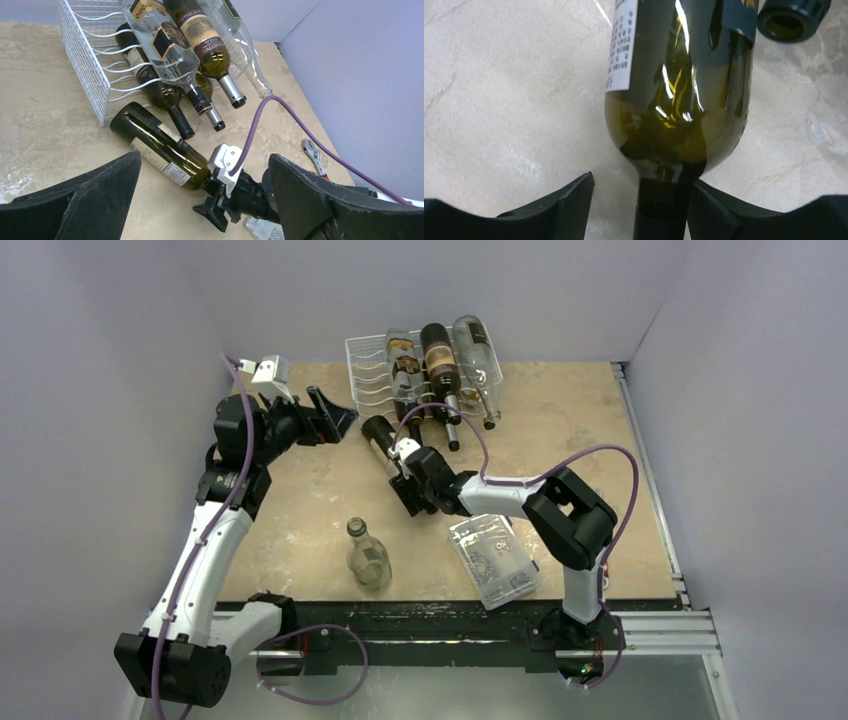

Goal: Put the wine bottle on the wine rack

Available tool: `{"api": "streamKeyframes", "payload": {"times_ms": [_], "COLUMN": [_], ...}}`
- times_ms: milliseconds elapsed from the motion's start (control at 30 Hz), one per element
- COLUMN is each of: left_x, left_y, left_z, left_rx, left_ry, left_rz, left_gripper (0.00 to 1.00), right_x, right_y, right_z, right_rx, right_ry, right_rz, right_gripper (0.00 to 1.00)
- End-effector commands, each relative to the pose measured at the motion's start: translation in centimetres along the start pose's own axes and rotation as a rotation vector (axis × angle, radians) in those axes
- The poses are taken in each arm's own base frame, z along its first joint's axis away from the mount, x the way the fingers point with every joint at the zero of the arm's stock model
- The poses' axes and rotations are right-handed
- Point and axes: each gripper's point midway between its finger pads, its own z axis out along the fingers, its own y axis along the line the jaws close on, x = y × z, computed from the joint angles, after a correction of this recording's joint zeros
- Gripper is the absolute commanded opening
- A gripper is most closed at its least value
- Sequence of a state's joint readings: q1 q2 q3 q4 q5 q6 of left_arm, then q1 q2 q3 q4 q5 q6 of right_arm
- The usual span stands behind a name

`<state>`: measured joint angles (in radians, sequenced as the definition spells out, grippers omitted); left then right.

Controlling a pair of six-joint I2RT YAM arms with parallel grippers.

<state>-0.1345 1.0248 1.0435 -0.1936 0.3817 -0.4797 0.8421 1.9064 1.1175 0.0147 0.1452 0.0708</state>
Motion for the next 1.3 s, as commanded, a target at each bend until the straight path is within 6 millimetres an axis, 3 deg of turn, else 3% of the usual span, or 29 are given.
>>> {"api": "streamKeyframes", "payload": {"times_ms": [0, 133, 433, 600, 733, 1267], "left_x": [-2.4, -2.4, -2.3, -2.4, -2.5, -3.3], "left_y": [-1.1, -0.9, -1.1, -0.9, -1.0, -2.5], "left_z": [-0.1, 0.0, 0.1, 0.0, -0.2, -1.3], "left_rx": [0.038, 0.026, 0.042, 0.028, 0.031, 0.075], "left_ry": [-0.062, -0.063, -0.053, -0.057, -0.062, -0.091], "left_rz": [0.019, 0.021, 0.003, 0.013, 0.014, 0.006], "left_gripper": [1.0, 1.0, 1.0, 1.0, 1.0, 1.0], "right_x": [-1.1, -1.1, -3.0, -5.3, -6.6, -12.0], "right_y": [0.1, 0.6, 1.9, 2.5, 1.4, -0.1], "right_z": [1.6, 1.0, -2.7, -3.6, -3.9, -5.0], "right_rx": [0.014, -0.006, -0.086, -0.126, -0.071, 0.002], "right_ry": [-0.028, -0.048, -0.179, -0.266, -0.311, -0.435], "right_rz": [0.02, 0.045, 0.23, 0.335, 0.395, 0.436], "right_gripper": [0.6, 0.35, 0.0, 0.0, 0.0, 0.0]}}
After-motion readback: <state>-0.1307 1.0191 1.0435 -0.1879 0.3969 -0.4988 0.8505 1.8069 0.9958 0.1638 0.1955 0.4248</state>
